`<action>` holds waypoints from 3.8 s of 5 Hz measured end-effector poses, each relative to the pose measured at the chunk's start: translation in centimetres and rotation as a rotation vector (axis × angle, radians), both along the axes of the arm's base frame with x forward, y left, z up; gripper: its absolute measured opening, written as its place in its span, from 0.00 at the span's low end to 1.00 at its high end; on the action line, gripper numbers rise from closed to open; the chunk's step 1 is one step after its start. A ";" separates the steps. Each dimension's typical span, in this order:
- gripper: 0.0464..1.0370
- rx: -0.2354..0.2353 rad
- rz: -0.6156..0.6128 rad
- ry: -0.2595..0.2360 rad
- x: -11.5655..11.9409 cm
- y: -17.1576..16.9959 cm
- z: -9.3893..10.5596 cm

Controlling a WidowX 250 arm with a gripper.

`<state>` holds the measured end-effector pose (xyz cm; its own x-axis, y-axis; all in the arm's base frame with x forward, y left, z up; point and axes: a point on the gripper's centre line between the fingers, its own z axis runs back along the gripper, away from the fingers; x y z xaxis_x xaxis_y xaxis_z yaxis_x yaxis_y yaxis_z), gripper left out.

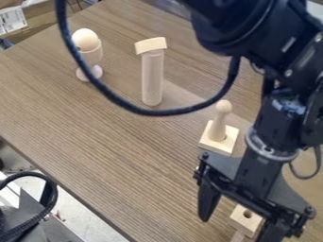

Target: Put the stick inside the hole in the cube

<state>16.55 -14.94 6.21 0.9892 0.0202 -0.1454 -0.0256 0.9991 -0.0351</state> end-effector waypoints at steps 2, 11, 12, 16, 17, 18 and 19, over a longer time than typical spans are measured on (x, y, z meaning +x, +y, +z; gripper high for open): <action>0.64 -0.007 0.009 -0.015 -0.2 -1.0 -0.6; 0.06 -0.010 -0.028 0.004 4.7 -0.1 0.6; 0.06 -0.014 -0.026 -0.003 4.5 0.0 0.9; 0.06 -0.022 -0.012 -0.014 4.7 0.1 0.4; 0.06 -0.012 0.007 -0.015 4.8 0.2 0.3; 0.06 -0.014 0.005 -0.016 4.9 0.2 0.3; 0.06 -0.014 0.000 -0.013 4.9 0.2 0.2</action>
<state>21.42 -14.73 6.42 0.9910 0.0182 -0.1327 -0.0250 0.9984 -0.0498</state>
